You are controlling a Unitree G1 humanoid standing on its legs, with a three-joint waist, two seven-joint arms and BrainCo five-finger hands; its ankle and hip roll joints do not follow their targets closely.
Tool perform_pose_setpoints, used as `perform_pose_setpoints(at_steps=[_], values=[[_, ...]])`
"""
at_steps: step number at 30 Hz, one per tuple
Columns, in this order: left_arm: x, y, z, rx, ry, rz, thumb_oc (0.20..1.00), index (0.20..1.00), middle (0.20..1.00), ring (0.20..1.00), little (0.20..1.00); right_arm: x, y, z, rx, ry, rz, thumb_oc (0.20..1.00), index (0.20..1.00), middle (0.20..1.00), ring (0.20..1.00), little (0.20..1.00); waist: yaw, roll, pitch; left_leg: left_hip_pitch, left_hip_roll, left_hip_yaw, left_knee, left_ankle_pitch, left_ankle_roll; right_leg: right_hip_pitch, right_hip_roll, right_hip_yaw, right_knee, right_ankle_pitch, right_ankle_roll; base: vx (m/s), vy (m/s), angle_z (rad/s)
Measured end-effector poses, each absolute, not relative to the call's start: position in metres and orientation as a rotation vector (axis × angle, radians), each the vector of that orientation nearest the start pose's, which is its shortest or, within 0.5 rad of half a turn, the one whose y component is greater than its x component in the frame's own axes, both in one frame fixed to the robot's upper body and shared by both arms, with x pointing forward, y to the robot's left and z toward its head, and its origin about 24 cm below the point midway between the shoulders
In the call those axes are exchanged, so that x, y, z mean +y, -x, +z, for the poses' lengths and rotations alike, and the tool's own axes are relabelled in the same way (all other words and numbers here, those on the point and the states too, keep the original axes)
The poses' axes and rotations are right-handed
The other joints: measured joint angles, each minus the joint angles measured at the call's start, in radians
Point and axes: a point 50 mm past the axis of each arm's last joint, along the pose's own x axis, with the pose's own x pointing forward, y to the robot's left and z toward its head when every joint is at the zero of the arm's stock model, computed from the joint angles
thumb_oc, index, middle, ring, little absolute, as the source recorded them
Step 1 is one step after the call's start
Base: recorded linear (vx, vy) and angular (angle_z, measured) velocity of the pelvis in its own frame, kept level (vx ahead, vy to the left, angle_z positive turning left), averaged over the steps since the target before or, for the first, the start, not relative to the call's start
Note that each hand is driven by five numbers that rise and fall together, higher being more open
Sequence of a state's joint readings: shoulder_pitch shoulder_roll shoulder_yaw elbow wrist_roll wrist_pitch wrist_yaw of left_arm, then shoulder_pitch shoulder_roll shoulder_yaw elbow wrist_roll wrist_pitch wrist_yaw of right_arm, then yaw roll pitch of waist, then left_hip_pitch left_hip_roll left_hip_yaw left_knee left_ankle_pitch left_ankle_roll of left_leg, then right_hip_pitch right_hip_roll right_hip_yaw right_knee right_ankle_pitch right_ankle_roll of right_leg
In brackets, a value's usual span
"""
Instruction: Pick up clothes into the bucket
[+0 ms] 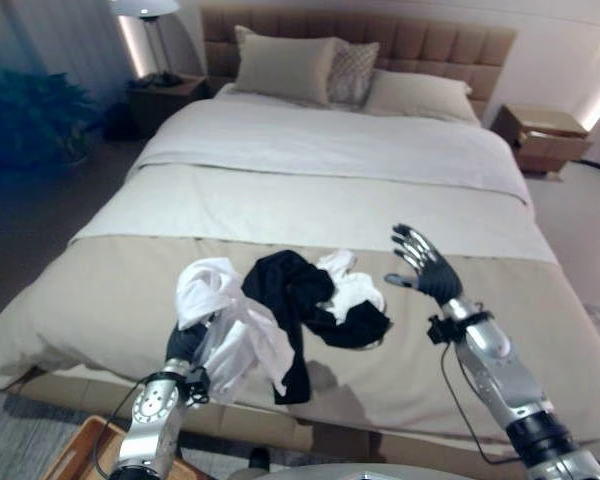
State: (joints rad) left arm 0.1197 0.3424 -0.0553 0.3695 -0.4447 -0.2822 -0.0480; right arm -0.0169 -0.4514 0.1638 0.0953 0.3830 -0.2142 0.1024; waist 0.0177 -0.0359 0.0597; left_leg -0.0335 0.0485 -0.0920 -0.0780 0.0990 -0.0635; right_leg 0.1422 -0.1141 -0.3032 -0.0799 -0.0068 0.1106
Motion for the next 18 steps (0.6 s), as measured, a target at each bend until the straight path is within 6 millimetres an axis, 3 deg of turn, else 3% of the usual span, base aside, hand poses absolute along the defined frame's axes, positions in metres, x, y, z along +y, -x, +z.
perform_pose_setpoints(at_steps=[3,4,5,7,8,9,10,12,13,14,15,16,18], values=[[0.233,-0.21,-0.022,0.159,0.088,0.089,0.2,0.2,0.2,0.2,0.2,-0.201,-0.25,0.047,-0.069,0.084,0.195,1.0,1.0,1.0,1.0,1.0,0.003,-0.01,0.025,-0.032,-0.002,-0.065,0.004,0.013,-0.021,0.002,0.01,-0.07,0.006,-0.015,-0.007,-0.19,-0.108,0.72],[0.232,-0.212,-0.019,0.145,0.086,0.089,0.2,0.2,0.2,0.2,0.2,-0.202,-0.252,0.049,-0.085,0.095,0.184,1.0,1.0,1.0,1.0,1.0,0.026,-0.005,0.041,-0.061,0.001,-0.096,0.012,0.043,-0.031,-0.008,0.024,-0.104,0.023,-0.02,-0.012,-0.24,-0.114,0.7],[0.231,-0.213,-0.017,0.132,0.083,0.088,0.2,0.2,0.2,0.2,0.2,-0.202,-0.252,0.049,-0.088,0.09,0.175,1.0,1.0,1.0,1.0,1.0,0.024,-0.006,0.047,-0.075,0.001,-0.115,0.017,0.027,-0.052,-0.01,0.025,-0.12,0.024,-0.026,-0.011,-0.13,-0.048,0.85],[0.231,-0.217,-0.011,0.105,0.065,0.101,0.2,0.2,0.2,0.2,0.2,-0.203,-0.253,0.049,-0.093,0.091,0.162,1.0,1.0,1.0,1.0,1.0,0.049,0.002,0.067,-0.122,0.009,-0.128,0.019,0.028,-0.048,-0.03,0.044,-0.162,0.038,-0.032,-0.016,-0.16,0.049,0.74],[0.231,-0.219,-0.01,0.1,0.049,0.104,0.2,0.2,0.2,0.2,0.2,-0.205,-0.253,0.05,-0.097,0.098,0.149,1.0,1.0,1.0,1.0,1.0,0.048,0.004,0.082,-0.15,0.025,-0.094,0.032,0.018,-0.036,-0.047,0.042,-0.193,0.065,-0.04,-0.031,-0.21,0.114,0.63],[0.232,-0.219,-0.009,0.098,0.046,0.11,0.2,0.2,0.2,0.2,0.2,-0.206,-0.253,0.05,-0.096,0.101,0.148,1.0,1.0,1.0,1.0,1.0,0.043,0.0,0.09,-0.158,0.047,-0.017,0.045,-0.021,-0.026,-0.053,0.03,-0.223,0.081,-0.041,-0.049,-0.19,0.12,0.81],[0.236,-0.22,-0.007,0.092,0.039,0.129,0.2,0.2,0.2,0.2,0.2,-0.205,-0.253,0.049,-0.097,0.104,0.146,1.0,1.0,1.0,1.0,1.0,0.034,-0.034,0.112,-0.18,0.059,0.08,0.125,-0.026,-0.001,-0.065,-0.018,-0.24,0.119,-0.062,-0.078,-0.12,0.128,0.55],[0.24,-0.218,-0.008,0.098,0.028,0.162,0.2,0.2,0.2,0.2,0.2,-0.203,-0.254,0.051,-0.107,0.1,0.144,1.0,1.0,1.0,1.0,1.0,0.025,-0.054,0.127,-0.193,0.096,0.123,0.295,-0.065,0.006,-0.081,-0.078,-0.238,0.183,-0.079,-0.096,0.01,0.16,0.25],[0.239,-0.218,-0.009,0.099,0.017,0.167,0.2,0.2,0.2,0.2,0.2,-0.204,-0.253,0.05,-0.106,0.1,0.136,1.0,1.0,1.0,1.0,1.0,0.02,-0.043,0.125,-0.166,0.109,0.116,0.294,-0.07,-0.006,-0.073,-0.084,-0.238,0.189,-0.08,-0.094,0.08,0.17,0.26],[0.234,-0.22,-0.007,0.081,0.01,0.165,0.2,0.2,0.2,0.2,0.2,-0.213,-0.251,0.051,-0.102,0.131,0.112,1.0,1.0,1.0,1.0,1.0,-0.002,0.003,0.121,-0.105,0.142,0.097,0.234,-0.07,-0.015,-0.063,-0.088,-0.241,0.217,-0.093,-0.06,0.05,0.157,0.39],[0.231,-0.223,-0.005,0.07,-0.001,0.162,0.2,0.2,0.2,0.2,0.2,-0.218,-0.248,0.049,-0.095,0.14,0.089,1.0,1.0,1.0,1.0,1.0,-0.011,0.018,0.123,-0.096,0.135,0.098,0.21,-0.092,-0.042,-0.063,-0.098,-0.251,0.236,-0.099,-0.049,0.03,0.149,0.57],[0.232,-0.229,0.002,0.036,-0.015,0.172,0.2,0.2,0.2,0.2,0.2,-0.222,-0.242,0.041,-0.065,0.123,0.053,1.0,1.0,1.0,1.0,1.0,-0.015,-0.008,0.13,-0.092,0.098,0.09,0.196,-0.087,-0.041,-0.084,-0.144,-0.253,0.278,-0.102,-0.032,0.02,0.133,0.41],[0.242,-0.231,0.01,0.005,-0.047,0.216,0.2,0.2,0.2,0.2,0.2,-0.214,-0.241,0.035,-0.051,0.092,0.06,1.0,1.0,1.0,1.0,1.0,0.003,-0.045,0.132,-0.102,0.063,0.108,0.209,-0.086,-0.039,-0.113,-0.189,-0.226,0.298,-0.093,-0.02,-0.01,0.112,-0.01]])
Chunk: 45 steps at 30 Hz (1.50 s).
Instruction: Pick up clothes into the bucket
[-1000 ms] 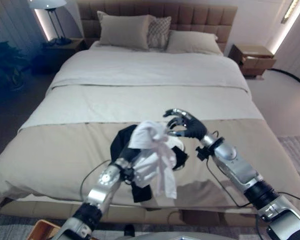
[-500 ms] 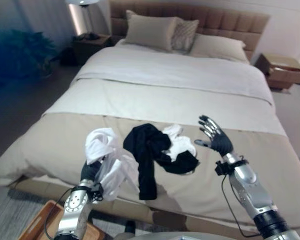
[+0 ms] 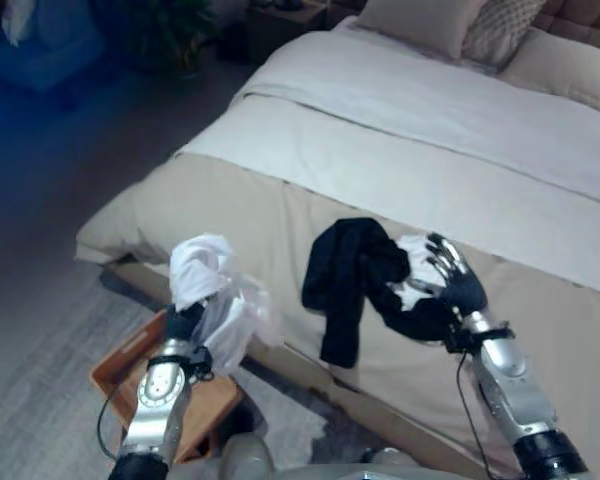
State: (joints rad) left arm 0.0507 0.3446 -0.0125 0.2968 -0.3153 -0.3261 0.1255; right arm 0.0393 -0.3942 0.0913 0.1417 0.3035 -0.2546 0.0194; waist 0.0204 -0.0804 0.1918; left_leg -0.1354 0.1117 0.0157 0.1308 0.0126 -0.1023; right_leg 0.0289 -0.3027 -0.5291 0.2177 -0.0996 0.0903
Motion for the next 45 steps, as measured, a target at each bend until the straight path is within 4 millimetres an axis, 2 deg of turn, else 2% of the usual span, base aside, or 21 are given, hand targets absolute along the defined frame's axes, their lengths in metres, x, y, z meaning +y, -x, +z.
perform_pose_setpoints(at_steps=[1,4,9,13,14,17,19,22,24,30,31,33,35,38,40,45], values=[[0.25,-0.23,0.013,-0.002,-0.094,0.243,0.2,0.2,0.2,0.2,0.2,-0.21,-0.242,0.031,-0.041,0.068,0.052,1.0,1.0,1.0,1.0,1.0,0.009,-0.016,0.003,-0.012,-0.016,0.002,0.017,0.0,0.0,0.0,-0.019,0.002,0.003,0.008,0.0,-0.07,0.083,-0.07],[0.265,-0.231,0.023,-0.036,-0.169,0.31,0.2,0.2,0.2,0.2,0.2,-0.208,-0.244,0.027,-0.027,0.063,0.05,1.0,1.0,1.0,1.0,1.0,0.035,-0.033,0.016,-0.058,-0.027,0.003,0.052,-0.006,0.009,-0.051,-0.036,0.028,0.03,0.016,0.014,-0.11,0.074,0.01],[0.272,-0.242,0.026,-0.045,-0.224,0.393,0.2,0.2,0.2,0.2,0.2,-0.201,-0.262,0.034,-0.049,0.078,0.068,1.0,1.0,1.0,1.0,1.0,0.047,-0.028,0.084,-0.163,-0.012,-0.006,0.113,-0.007,0.01,-0.144,-0.027,0.049,0.082,-0.018,0.057,-0.11,0.043,-0.01],[0.271,-0.252,0.026,-0.053,-0.237,0.46,0.2,0.2,0.2,0.2,0.2,-0.194,-0.267,0.038,-0.067,0.09,0.089,1.0,1.0,1.0,1.0,1.0,0.043,-0.032,0.14,-0.245,0.005,-0.018,0.151,-0.013,0.015,-0.246,-0.034,0.069,0.173,-0.049,0.041,-0.11,0.007,-0.05],[0.271,-0.26,0.031,-0.076,-0.225,0.51,0.2,0.2,0.2,0.2,0.2,-0.187,-0.27,0.042,-0.08,0.108,0.119,1.0,1.0,1.0,1.0,1.0,0.043,-0.037,0.165,-0.296,0.012,-0.018,0.176,-0.012,0.016,-0.31,-0.035,0.085,0.219,-0.055,0.031,-0.01,-0.035,-0.11],[0.266,-0.27,0.038,-0.11,-0.184,0.568,0.2,0.2,0.2,0.2,0.2,-0.18,-0.275,0.046,-0.096,0.113,0.137,1.0,1.0,1.0,1.0,1.0,0.045,-0.046,0.213,-0.336,0.024,-0.021,0.183,-0.008,0.023,-0.373,-0.037,0.101,0.264,-0.065,0.033,-0.02,-0.045,-0.07],[0.266,-0.274,0.04,-0.116,-0.174,0.616,0.2,0.2,0.2,0.2,0.2,-0.171,-0.279,0.05,-0.115,0.116,0.161,1.0,1.0,1.0,1.0,1.0,0.046,-0.049,0.225,-0.369,0.029,-0.024,0.192,-0.005,0.026,-0.411,-0.035,0.104,0.289,-0.071,0.025,-0.05,-0.059,-0.04],[0.267,-0.279,0.048,-0.153,-0.159,0.687,0.2,0.2,0.2,0.2,0.2,-0.17,-0.28,0.052,-0.127,0.114,0.145,1.0,1.0,1.0,1.0,1.0,0.048,-0.06,0.241,-0.406,0.03,-0.044,0.191,0.001,0.035,-0.444,-0.031,0.091,0.316,-0.082,0.02,-0.03,-0.08,0.13],[0.272,-0.28,0.055,-0.176,-0.161,0.735,0.2,0.2,0.2,0.2,0.2,-0.17,-0.28,0.052,-0.131,0.114,0.139,1.0,1.0,1.0,1.0,1.0,0.048,-0.078,0.255,-0.429,0.03,-0.063,0.192,0.013,0.035,-0.461,-0.033,0.075,0.341,-0.098,0.01,-0.02,-0.068,0.19],[0.272,-0.28,0.055,-0.176,-0.161,0.735,0.2,0.2,0.2,0.2,0.2,-0.17,-0.28,0.052,-0.131,0.114,0.139,1.0,1.0,1.0,1.0,1.0,0.048,-0.078,0.255,-0.429,0.03,-0.063,0.192,0.013,0.035,-0.461,-0.033,0.075,0.341,-0.098,0.01,0.0,-0.003,0.07],[0.292,-0.286,0.076,-0.24,-0.18,0.834,0.2,0.2,0.2,0.2,0.2,-0.167,-0.287,0.053,-0.137,0.122,0.138,1.0,1.0,1.0,1.0,1.0,0.051,-0.139,0.292,-0.481,0.042,-0.116,0.198,0.045,0.022,-0.49,-0.014,0.037,0.388,-0.131,-0.014,0.01,-0.092,0.39],[0.295,-0.286,0.075,-0.232,-0.185,0.846,0.2,0.2,0.2,0.2,0.2,-0.166,-0.289,0.051,-0.136,0.118,0.135,1.0,1.0,1.0,1.0,1.0,0.048,-0.141,0.292,-0.496,0.037,-0.119,0.201,0.052,0.012,-0.49,-0.013,0.035,0.399,-0.136,-0.007,0.01,-0.079,0.33],[0.316,-0.297,0.103,-0.292,-0.182,0.909,0.2,0.2,0.2,0.2,0.2,-0.163,-0.291,0.052,-0.141,0.149,0.153,1.0,1.0,1.0,1.0,1.0,0.03,-0.146,0.287,-0.57,0.034,-0.166,0.236,0.039,-0.006,-0.53,-0.021,-0.001,0.417,-0.166,-0.008,0.0,0.023,0.42],[0.34,-0.299,0.115,-0.277,-0.197,0.982,0.2,0.2,0.2,0.2,0.2,-0.157,-0.293,0.054,-0.154,0.139,0.168,1.0,1.0,1.0,1.0,1.0,0.027,-0.149,0.285,-0.623,0.035,-0.183,0.27,0.043,-0.005,-0.563,-0.017,-0.008,0.432,-0.165,-0.009,0.0,0.043,0.12],[0.348,-0.296,0.119,-0.274,-0.189,1.011,0.2,0.2,0.2,0.2,0.2,-0.158,-0.293,0.053,-0.15,0.142,0.167,1.0,1.0,1.0,1.0,1.0,0.022,-0.15,0.285,-0.631,0.028,-0.182,0.279,0.042,-0.006,-0.565,-0.02,-0.006,0.428,-0.164,-0.01,-0.01,0.034,0.02],[0.358,-0.305,0.151,-0.351,-0.13,1.055,0.2,0.2,0.2,0.2,0.2,-0.154,-0.294,0.053,-0.149,0.151,0.186,1.0,1.0,1.0,1.0,1.0,0.018,-0.165,0.274,-0.707,0.031,-0.19,0.306,0.038,-0.011,-0.623,-0.014,-0.009,0.423,-0.149,-0.013,0.01,0.016,-0.03]])
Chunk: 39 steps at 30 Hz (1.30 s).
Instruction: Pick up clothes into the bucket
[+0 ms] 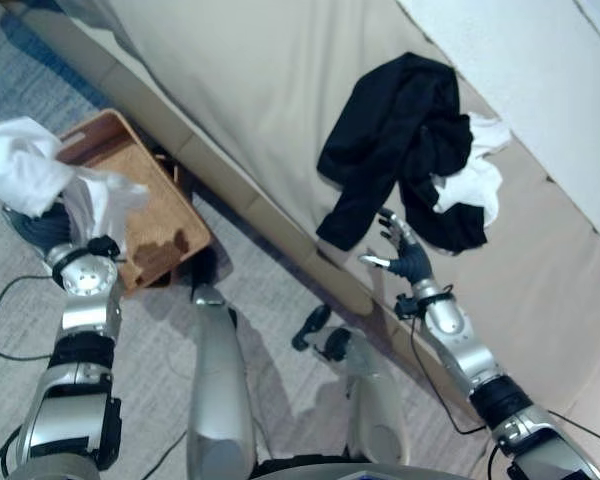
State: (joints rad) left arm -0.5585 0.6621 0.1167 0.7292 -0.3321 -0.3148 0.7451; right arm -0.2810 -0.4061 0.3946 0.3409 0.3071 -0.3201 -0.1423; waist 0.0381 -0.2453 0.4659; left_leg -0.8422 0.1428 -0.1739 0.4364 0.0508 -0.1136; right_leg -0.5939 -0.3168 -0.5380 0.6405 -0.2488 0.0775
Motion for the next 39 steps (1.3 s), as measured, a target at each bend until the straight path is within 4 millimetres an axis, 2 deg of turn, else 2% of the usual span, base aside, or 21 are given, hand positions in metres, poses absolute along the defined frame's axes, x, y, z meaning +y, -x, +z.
perform_pose_setpoints(at_steps=[3,6,9,14,15,21,25,28,29,31,35,36,37,39], values=[[0.361,-0.309,0.172,-0.399,-0.149,1.056,0.2,0.2,0.2,0.2,0.2,-0.152,-0.293,0.051,-0.143,0.153,0.198,1.0,1.0,1.0,1.0,1.0,-0.016,-0.012,-0.008,-0.059,-0.006,-0.016,0.021,0.0,0.0,-0.04,0.0,-0.008,0.003,0.005,0.006,0.02,0.021,0.05],[0.365,-0.308,0.18,-0.42,-0.161,1.063,0.2,0.2,0.2,0.2,0.2,-0.151,-0.293,0.052,-0.147,0.152,0.198,1.0,1.0,1.0,1.0,1.0,-0.033,-0.018,-0.013,-0.114,-0.011,-0.023,0.053,-0.002,-0.002,-0.081,-0.006,-0.012,0.017,0.01,0.006,0.01,0.053,0.05],[0.367,-0.308,0.179,-0.408,-0.165,1.074,0.2,0.2,0.2,0.2,0.2,-0.15,-0.294,0.056,-0.165,0.147,0.205,1.0,1.0,1.0,1.0,1.0,-0.046,-0.022,-0.016,-0.163,-0.012,-0.023,0.105,-0.017,0.003,-0.119,-0.012,-0.003,0.04,0.012,0.004,0.01,0.054,-0.1],[0.366,-0.308,0.177,-0.404,-0.154,1.082,0.2,0.2,0.2,0.2,0.2,-0.152,-0.291,0.063,-0.202,0.117,0.204,1.0,1.0,1.0,1.0,1.0,-0.068,-0.028,-0.02,-0.283,-0.016,-0.024,0.248,-0.081,0.014,-0.221,-0.024,0.036,0.129,0.004,0.0,0.04,0.06,-0.17],[0.367,-0.307,0.177,-0.405,-0.154,1.092,0.2,0.2,0.2,0.2,0.2,-0.153,-0.29,0.063,-0.203,0.119,0.202,1.0,1.0,1.0,1.0,1.0,-0.077,-0.028,-0.02,-0.309,-0.02,-0.026,0.276,-0.095,0.019,-0.243,-0.038,0.041,0.159,-0.006,0.001,0.06,0.069,-0.04],[0.369,-0.304,0.172,-0.387,-0.158,1.106,0.2,0.2,0.2,0.2,0.2,-0.171,-0.282,0.056,-0.172,0.119,0.154,1.0,1.0,1.0,1.0,1.0,-0.093,-0.028,-0.02,-0.406,-0.028,-0.028,0.406,-0.145,0.026,-0.329,-0.064,0.079,0.255,-0.038,-0.004,0.05,0.035,-0.08],[0.377,-0.303,0.167,-0.341,-0.164,1.142,0.2,0.2,0.2,0.2,0.2,-0.169,-0.278,0.06,-0.187,0.09,0.176,1.0,1.0,1.0,1.0,1.0,-0.104,-0.036,-0.026,-0.431,-0.029,-0.027,0.415,-0.146,0.028,-0.353,-0.064,0.086,0.254,-0.039,0.0,0.01,0.005,-0.04],[0.382,-0.305,0.158,-0.283,-0.066,1.179,0.2,0.2,0.2,0.2,0.2,-0.168,-0.277,0.061,-0.192,0.085,0.185,1.0,1.0,1.0,1.0,1.0,-0.111,-0.048,-0.035,-0.435,-0.028,-0.025,0.415,-0.146,0.029,-0.354,-0.059,0.088,0.243,-0.038,0.003,0.03,0.007,-0.03],[0.384,-0.307,0.156,-0.263,0.034,1.192,0.2,0.2,0.2,0.2,0.2,-0.167,-0.276,0.061,-0.192,0.081,0.188,1.0,1.0,1.0,1.0,1.0,-0.115,-0.058,-0.043,-0.438,-0.027,-0.025,0.416,-0.148,0.031,-0.355,-0.057,0.088,0.237,-0.034,0.009,0.03,0.006,-0.01],[0.387,-0.306,0.157,-0.26,0.122,1.193,0.2,0.2,0.2,0.2,0.2,-0.167,-0.274,0.063,-0.201,0.07,0.192,1.0,1.0,1.0,1.0,1.0,-0.119,-0.072,-0.053,-0.446,-0.026,-0.025,0.42,-0.15,0.035,-0.358,-0.054,0.088,0.232,-0.027,0.01,0.0,0.0,0.0],[0.387,-0.307,0.158,-0.259,0.145,1.167,0.2,0.2,0.2,0.2,0.2,-0.168,-0.272,0.067,-0.219,0.069,0.204,1.0,1.0,1.0,1.0,1.0,-0.131,-0.074,-0.055,-0.448,-0.026,-0.02,0.441,-0.169,0.044,-0.351,-0.053,0.091,0.226,-0.023,0.015,0.0,0.019,-0.02],[0.387,-0.308,0.159,-0.264,0.143,1.159,0.291,0.291,0.291,0.291,0.291,-0.169,-0.271,0.067,-0.218,0.068,0.2,1.0,1.0,1.0,1.0,1.0,-0.13,-0.074,-0.055,-0.449,-0.026,-0.019,0.443,-0.172,0.044,-0.351,-0.052,0.091,0.224,-0.023,0.016,0.0,0.021,-0.04],[0.387,-0.309,0.161,-0.271,0.144,1.152,1.0,1.0,1.0,1.0,1.0,-0.171,-0.271,0.067,-0.217,0.06,0.191,1.0,1.0,1.0,1.0,1.0,-0.133,-0.074,-0.055,-0.45,-0.025,-0.016,0.448,-0.174,0.042,-0.35,-0.05,0.093,0.219,-0.018,0.023,0.0,0.039,-0.07],[0.385,-0.312,0.164,-0.277,0.139,1.126,1.0,1.0,1.0,1.0,1.0,-0.175,-0.272,0.069,-0.222,0.051,0.173,1.0,1.0,1.0,1.0,1.0,-0.133,-0.074,-0.055,-0.451,-0.023,-0.012,0.449,-0.181,0.051,-0.35,-0.046,0.097,0.208,-0.011,0.027,0.0,0.033,-0.06]])
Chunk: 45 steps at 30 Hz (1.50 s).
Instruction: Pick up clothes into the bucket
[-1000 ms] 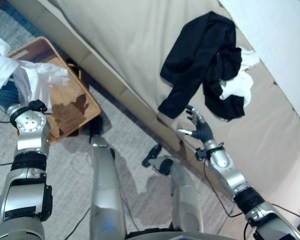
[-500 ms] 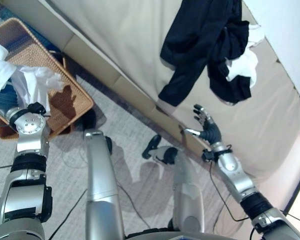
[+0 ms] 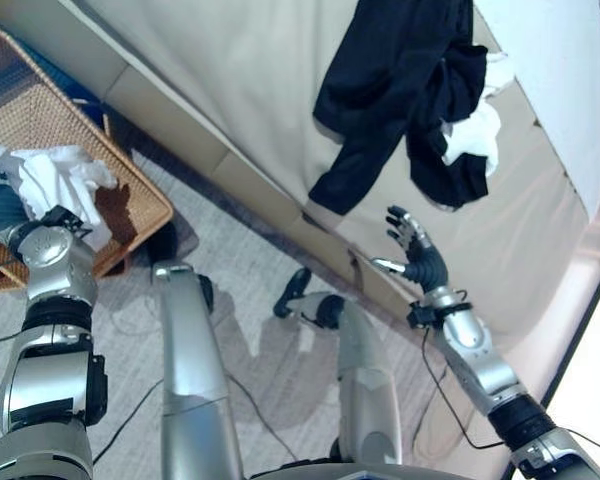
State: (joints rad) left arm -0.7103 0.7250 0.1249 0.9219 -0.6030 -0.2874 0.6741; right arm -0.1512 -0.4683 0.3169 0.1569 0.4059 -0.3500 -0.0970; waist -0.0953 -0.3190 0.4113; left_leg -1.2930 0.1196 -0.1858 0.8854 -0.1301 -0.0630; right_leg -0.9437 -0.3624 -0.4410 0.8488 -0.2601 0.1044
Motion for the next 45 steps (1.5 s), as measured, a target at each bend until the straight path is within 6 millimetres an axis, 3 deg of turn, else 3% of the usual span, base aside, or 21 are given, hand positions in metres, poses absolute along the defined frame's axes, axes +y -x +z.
perform_pose_setpoints(at_steps=[11,16,20,24,30,33,38,40,45], values=[[0.38,-0.316,0.163,-0.288,0.27,1.107,1.0,1.0,1.0,1.0,1.0,-0.177,-0.273,0.069,-0.222,0.053,0.164,1.0,1.0,1.0,1.0,1.0,0.005,0.0,0.0,0.032,0.009,0.029,-0.013,-0.006,0.005,0.037,0.012,0.013,-0.066,0.034,0.017,0.0,0.012,-0.03],[0.353,-0.325,0.152,-0.309,0.39,1.037,1.0,1.0,1.0,1.0,1.0,-0.181,-0.269,0.064,-0.202,0.052,0.15,1.0,1.0,1.0,1.0,1.0,0.025,0.001,-0.002,0.102,0.011,0.048,-0.068,-0.003,0.012,0.095,0.018,0.016,-0.13,0.057,0.026,0.0,0.0,0.0],[0.322,-0.318,0.144,-0.394,0.458,0.943,1.0,1.0,1.0,1.0,1.0,-0.184,-0.268,0.058,-0.183,0.037,0.108,1.0,1.0,1.0,1.0,1.0,0.034,0.001,-0.008,0.175,0.015,0.074,-0.139,0.012,0.024,0.16,0.032,0.014,-0.214,0.09,0.036,-0.05,-0.046,-0.01],[0.299,-0.306,0.123,-0.383,0.244,0.854,1.0,1.0,1.0,1.0,1.0,-0.186,-0.268,0.049,-0.146,0.057,0.088,1.0,1.0,1.0,1.0,1.0,0.046,0.0,-0.01,0.34,0.017,0.119,-0.253,0.047,0.025,0.298,0.047,0.017,-0.348,0.142,0.046,-0.05,-0.025,-0.03],[0.296,-0.301,0.119,-0.408,0.168,0.777,1.0,1.0,1.0,1.0,1.0,-0.186,-0.269,0.043,-0.129,0.076,0.077,1.0,1.0,1.0,1.0,1.0,0.058,0.004,-0.038,0.495,0.033,0.168,-0.335,0.057,0.017,0.412,0.065,0.048,-0.434,0.164,0.051,-0.01,-0.019,-0.16],[0.285,-0.3,0.106,-0.363,0.133,0.682,1.0,1.0,1.0,1.0,1.0,-0.183,-0.274,0.038,-0.104,0.086,0.066,1.0,1.0,1.0,1.0,1.0,0.06,0.011,-0.04,0.596,0.041,0.206,-0.369,0.057,0.017,0.483,0.066,0.075,-0.47,0.177,0.052,0.03,-0.017,-0.24],[0.261,-0.296,0.078,-0.27,0.099,0.5,1.0,1.0,1.0,1.0,1.0,-0.182,-0.28,0.031,-0.063,0.141,0.068,1.0,1.0,1.0,1.0,1.0,0.061,0.065,-0.063,0.767,0.047,0.268,-0.454,0.066,0.018,0.612,0.077,0.109,-0.562,0.207,0.054,0.02,-0.011,-0.24],[0.244,-0.295,0.065,-0.226,0.099,0.4,1.0,1.0,1.0,1.0,1.0,-0.183,-0.28,0.03,-0.053,0.167,0.074,1.0,1.0,1.0,1.0,1.0,0.059,0.107,-0.081,0.851,0.043,0.291,-0.512,0.075,0.012,0.676,0.079,0.118,-0.607,0.221,0.055,0.02,-0.041,-0.13],[0.224,-0.291,0.049,-0.168,0.111,0.283,1.0,1.0,1.0,1.0,1.0,-0.189,-0.274,0.023,-0.012,0.178,0.06,1.0,1.0,1.0,1.0,1.0,0.056,0.17,-0.12,0.946,0.045,0.317,-0.594,0.104,-0.002,0.739,0.097,0.128,-0.652,0.235,0.057,0.05,-0.068,-0.12]])
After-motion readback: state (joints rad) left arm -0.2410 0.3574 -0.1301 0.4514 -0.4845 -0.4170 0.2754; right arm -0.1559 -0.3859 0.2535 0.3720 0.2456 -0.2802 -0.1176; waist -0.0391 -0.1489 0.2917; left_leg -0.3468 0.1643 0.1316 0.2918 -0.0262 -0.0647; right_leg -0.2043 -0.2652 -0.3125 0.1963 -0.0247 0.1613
